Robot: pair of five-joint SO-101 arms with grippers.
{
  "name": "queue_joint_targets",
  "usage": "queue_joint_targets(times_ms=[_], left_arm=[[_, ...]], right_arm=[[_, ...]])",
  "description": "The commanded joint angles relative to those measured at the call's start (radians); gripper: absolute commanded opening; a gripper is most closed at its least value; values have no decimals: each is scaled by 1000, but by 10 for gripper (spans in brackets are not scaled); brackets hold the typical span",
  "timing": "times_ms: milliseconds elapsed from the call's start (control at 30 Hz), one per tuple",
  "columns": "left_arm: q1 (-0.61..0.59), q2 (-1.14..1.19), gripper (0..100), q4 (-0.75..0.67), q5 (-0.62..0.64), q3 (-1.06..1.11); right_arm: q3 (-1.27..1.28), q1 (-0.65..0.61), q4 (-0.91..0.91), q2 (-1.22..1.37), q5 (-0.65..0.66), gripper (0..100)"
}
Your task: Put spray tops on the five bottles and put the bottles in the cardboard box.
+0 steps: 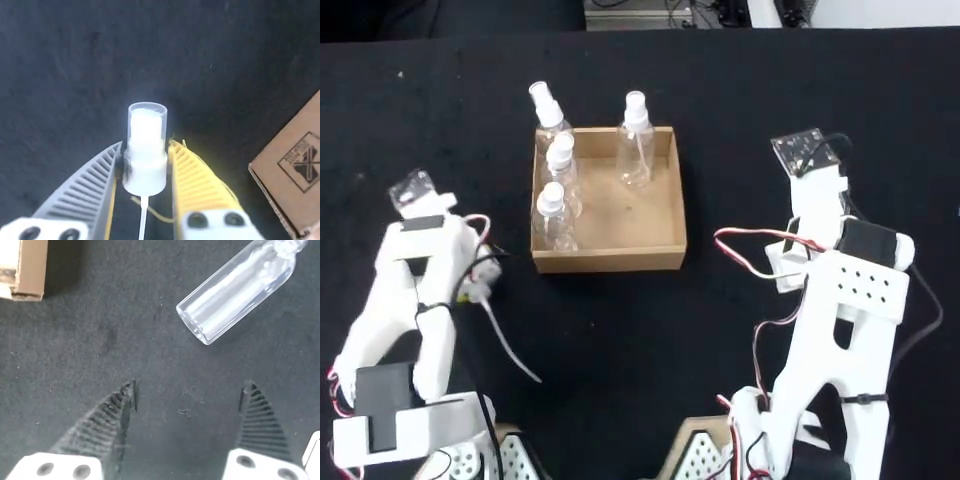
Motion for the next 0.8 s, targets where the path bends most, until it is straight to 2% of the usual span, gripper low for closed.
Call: queue_joint_targets(times_ms=[0, 200, 433, 600, 767], left_arm=[[-125, -15, 52, -9, -164, -131], [-226, -17, 51, 14, -196, -269], [-226, -17, 51, 241, -193, -441], [-228, -17, 51, 288, -195, -479], [-228, -17, 51, 281, -196, -475]], right_arm=[[-8, 20, -35, 13, -3, 293], [-5, 32, -232, 15, -261, 293], [-50, 41, -402, 182, -445, 296], [-291, 57, -347, 470, -580, 297], [-621, 75, -180, 728, -661, 297]])
